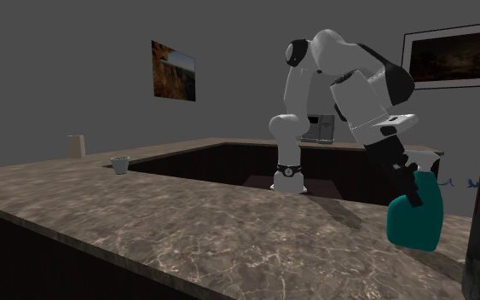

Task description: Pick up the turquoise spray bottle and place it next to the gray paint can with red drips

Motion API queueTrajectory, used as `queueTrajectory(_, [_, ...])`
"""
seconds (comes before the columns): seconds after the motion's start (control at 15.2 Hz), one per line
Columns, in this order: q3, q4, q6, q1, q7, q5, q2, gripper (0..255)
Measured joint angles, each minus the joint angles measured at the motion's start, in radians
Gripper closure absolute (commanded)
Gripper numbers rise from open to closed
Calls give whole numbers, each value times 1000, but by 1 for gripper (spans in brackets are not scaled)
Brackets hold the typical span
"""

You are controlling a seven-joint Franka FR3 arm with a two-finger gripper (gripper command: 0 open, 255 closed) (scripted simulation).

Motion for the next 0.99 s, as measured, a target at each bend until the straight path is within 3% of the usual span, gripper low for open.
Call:
queueTrajectory(0.33, [-6, -5, -4, 1, 9, -15, -14, 0])
queueTrajectory(0.59, [-42, -25, -42, 1, 90, -142, -114, 0])
queueTrajectory(0.99, [-46, -33, -44, 1, 98, -158, -129, 0])
